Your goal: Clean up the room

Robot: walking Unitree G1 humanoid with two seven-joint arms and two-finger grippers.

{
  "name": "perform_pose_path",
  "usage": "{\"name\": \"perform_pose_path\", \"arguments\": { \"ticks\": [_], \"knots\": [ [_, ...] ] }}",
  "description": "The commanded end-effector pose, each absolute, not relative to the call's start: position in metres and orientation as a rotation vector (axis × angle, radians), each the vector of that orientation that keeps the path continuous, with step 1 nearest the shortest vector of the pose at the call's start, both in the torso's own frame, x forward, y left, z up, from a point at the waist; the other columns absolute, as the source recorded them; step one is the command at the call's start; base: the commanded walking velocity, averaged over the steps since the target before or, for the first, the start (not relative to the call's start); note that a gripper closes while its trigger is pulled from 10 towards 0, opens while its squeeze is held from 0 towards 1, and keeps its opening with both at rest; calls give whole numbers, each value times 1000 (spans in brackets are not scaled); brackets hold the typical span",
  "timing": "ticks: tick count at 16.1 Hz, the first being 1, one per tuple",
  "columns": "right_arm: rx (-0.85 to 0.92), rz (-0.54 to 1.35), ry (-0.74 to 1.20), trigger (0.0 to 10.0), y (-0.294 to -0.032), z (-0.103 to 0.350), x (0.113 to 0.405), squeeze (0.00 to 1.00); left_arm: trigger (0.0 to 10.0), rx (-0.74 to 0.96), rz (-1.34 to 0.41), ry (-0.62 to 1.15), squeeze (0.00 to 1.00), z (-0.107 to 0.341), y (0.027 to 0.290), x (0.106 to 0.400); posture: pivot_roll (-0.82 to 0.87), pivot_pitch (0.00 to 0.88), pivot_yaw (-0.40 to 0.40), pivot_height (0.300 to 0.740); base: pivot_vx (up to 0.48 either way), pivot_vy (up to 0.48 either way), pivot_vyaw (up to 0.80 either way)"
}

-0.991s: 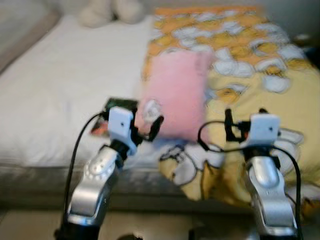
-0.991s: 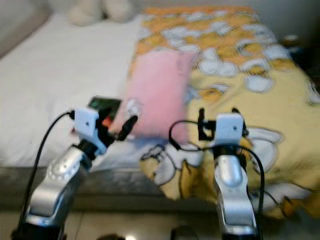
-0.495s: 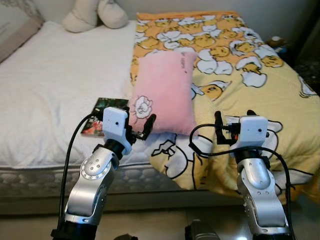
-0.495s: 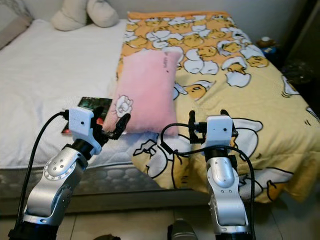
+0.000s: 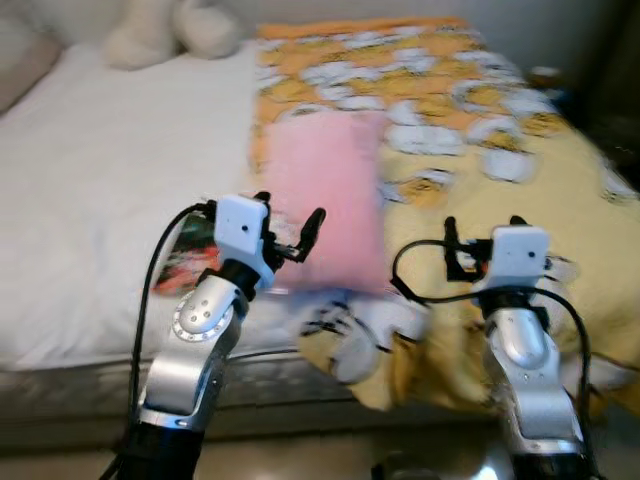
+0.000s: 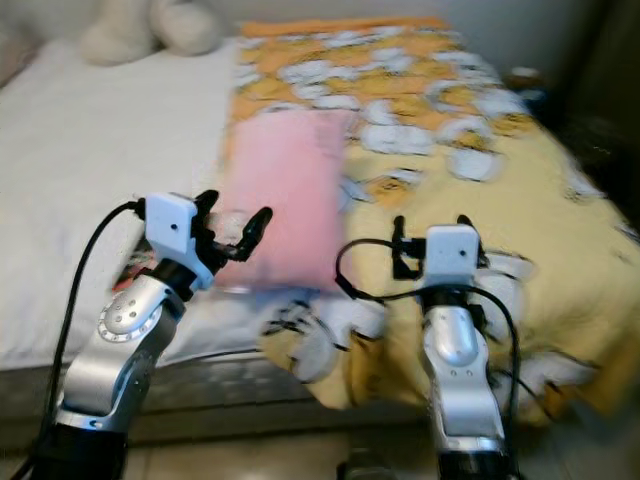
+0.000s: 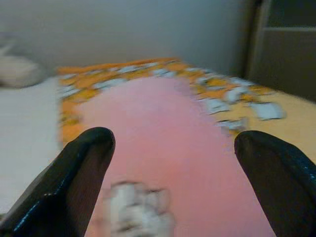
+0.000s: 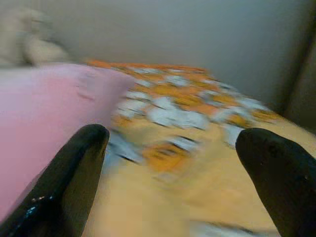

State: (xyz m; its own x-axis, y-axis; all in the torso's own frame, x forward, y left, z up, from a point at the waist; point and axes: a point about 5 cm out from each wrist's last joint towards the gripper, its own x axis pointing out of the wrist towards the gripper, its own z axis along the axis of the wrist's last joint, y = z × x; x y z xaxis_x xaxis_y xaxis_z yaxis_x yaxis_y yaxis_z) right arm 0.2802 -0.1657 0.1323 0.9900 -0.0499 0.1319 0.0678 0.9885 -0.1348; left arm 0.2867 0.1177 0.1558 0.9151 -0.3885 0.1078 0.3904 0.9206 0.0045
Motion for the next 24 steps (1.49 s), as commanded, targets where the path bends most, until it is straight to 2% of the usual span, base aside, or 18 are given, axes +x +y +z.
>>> {"name": "perform_pose_path", "arguments": {
  "ticks": [1, 5, 12, 20, 24],
  "knots": [
    [-132, -46, -144, 10000, -163, 134, 281, 0, 10000, -25, -395, -98, 0, 156, 119, 288, -164, 0, 79, 703, 251, 409, 0],
    [-129, -48, -142, 10000, -164, 133, 282, 0, 10000, -25, -403, -110, 0, 158, 119, 290, -162, 0, 76, 703, 126, 410, 0],
    [-112, -73, -143, 10000, -166, 132, 285, 0, 10000, -4, -439, -108, 0, 159, 116, 293, -169, 0, 89, 703, 0, 0, 0],
    [-121, -78, -147, 10000, -167, 132, 282, 0, 10000, -17, -468, -108, 0, 157, 112, 294, -183, 0, 94, 703, 311, -359, 0],
    [-126, -72, -141, 10000, -166, 132, 282, 0, 10000, -15, -455, -104, 0, 155, 115, 294, -181, 0, 90, 703, 113, 0, 0]
  ]
}}
